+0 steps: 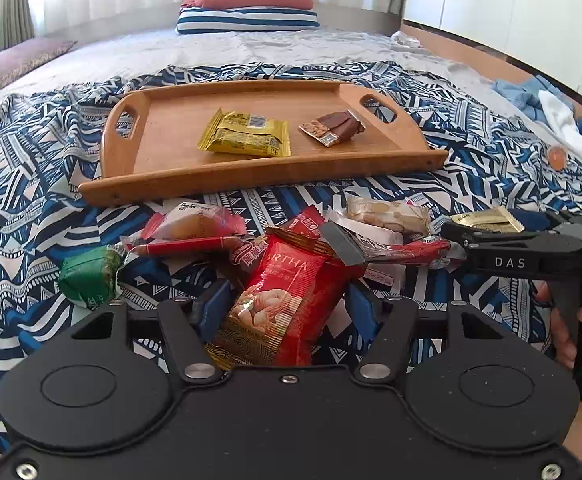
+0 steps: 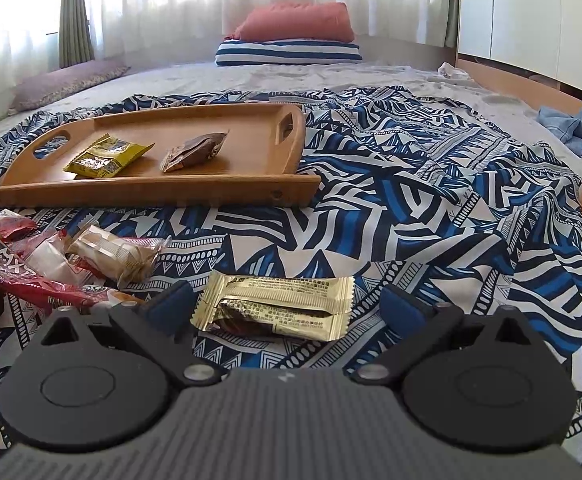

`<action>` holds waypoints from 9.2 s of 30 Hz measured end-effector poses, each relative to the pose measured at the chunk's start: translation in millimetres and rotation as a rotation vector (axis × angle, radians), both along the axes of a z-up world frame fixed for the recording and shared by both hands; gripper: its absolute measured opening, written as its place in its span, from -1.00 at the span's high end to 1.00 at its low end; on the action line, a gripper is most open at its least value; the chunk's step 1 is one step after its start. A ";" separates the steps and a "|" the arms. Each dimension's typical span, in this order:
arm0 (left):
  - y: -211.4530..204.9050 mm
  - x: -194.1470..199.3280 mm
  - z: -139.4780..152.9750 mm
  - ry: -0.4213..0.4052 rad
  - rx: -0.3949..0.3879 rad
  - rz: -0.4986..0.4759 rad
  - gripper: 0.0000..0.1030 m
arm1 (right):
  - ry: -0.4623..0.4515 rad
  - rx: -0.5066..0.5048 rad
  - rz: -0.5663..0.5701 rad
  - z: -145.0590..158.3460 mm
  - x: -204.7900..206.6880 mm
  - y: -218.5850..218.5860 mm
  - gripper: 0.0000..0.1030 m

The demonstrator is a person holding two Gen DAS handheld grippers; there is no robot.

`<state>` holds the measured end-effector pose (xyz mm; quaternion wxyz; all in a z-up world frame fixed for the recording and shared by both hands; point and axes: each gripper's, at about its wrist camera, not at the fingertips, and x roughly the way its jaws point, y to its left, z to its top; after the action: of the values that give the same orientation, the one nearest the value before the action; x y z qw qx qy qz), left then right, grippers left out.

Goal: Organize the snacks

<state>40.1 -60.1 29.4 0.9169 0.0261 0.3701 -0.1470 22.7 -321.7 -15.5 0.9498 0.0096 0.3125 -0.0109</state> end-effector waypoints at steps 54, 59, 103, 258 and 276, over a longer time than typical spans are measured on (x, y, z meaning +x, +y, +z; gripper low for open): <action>58.4 155.6 36.0 0.026 -0.113 0.312 -0.15 | -0.022 -0.124 0.048 60.8 103.0 46.8 -0.17; 57.6 177.0 26.3 0.033 -0.103 0.350 -0.15 | -0.001 -0.141 0.056 52.6 122.6 53.3 -0.17; 33.7 203.2 -5.1 -0.009 -0.111 0.408 -0.16 | 0.062 -0.001 0.083 25.3 170.4 67.0 -0.21; 94.1 14.4 -14.3 -0.081 -0.013 0.300 -0.35 | -0.017 0.038 -0.244 28.5 -54.0 74.6 -1.00; 100.3 14.2 -12.2 -0.063 -0.073 0.299 0.06 | -0.005 0.143 -0.231 38.4 -46.5 51.4 -0.90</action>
<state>54.3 40.2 17.2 0.9401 -0.0580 0.3352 -0.0211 -23.8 -270.3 22.8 0.9399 0.1133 0.3068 -0.0979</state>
